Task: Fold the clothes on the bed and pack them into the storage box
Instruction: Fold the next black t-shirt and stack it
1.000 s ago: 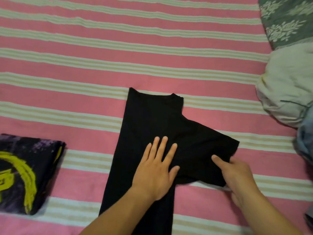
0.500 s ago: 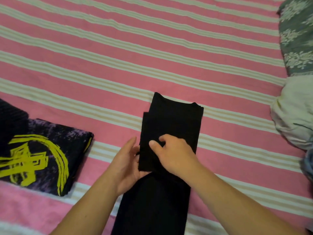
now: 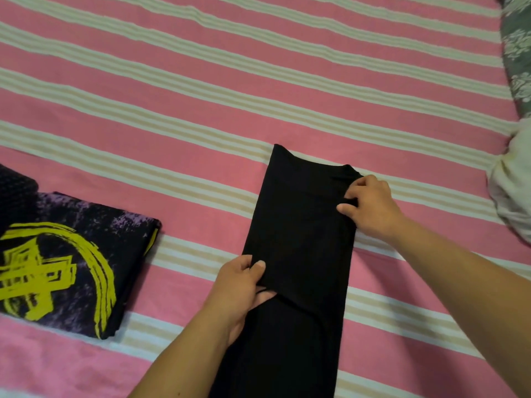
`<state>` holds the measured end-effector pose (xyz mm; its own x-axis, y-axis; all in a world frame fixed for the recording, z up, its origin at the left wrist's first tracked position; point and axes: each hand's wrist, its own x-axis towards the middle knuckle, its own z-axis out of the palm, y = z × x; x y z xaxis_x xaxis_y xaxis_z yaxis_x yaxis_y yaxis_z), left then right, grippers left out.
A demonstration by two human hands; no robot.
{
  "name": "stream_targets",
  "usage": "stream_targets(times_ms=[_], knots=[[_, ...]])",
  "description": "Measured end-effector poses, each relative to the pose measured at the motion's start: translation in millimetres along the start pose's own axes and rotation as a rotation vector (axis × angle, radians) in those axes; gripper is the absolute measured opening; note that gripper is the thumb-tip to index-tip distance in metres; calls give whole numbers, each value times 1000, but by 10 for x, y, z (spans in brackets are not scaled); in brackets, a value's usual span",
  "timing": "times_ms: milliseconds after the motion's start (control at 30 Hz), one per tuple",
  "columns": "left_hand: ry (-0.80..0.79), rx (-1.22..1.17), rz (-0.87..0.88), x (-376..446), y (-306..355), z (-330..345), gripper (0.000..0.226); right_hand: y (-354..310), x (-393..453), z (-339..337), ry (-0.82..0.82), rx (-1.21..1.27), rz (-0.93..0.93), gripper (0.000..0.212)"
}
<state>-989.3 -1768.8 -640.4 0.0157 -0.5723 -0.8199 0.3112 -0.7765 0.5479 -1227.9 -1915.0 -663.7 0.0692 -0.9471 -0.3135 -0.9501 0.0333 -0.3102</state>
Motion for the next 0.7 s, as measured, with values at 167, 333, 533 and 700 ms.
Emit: stream_targets(times_ms=[167,333,533,700], knots=[[182,341,60,57,-18,1,14,66,-33,43,40,107,35,26],[430,1461,451,80,153,-151,23,79,-115,54,167,219,48,47],[-27,1818,1145,490,88,70,65,-34,-596,419,230,-185,-384,62],[-81,2060,943,763,-159,29,74,371,-258,598,39,-326,-167,70]])
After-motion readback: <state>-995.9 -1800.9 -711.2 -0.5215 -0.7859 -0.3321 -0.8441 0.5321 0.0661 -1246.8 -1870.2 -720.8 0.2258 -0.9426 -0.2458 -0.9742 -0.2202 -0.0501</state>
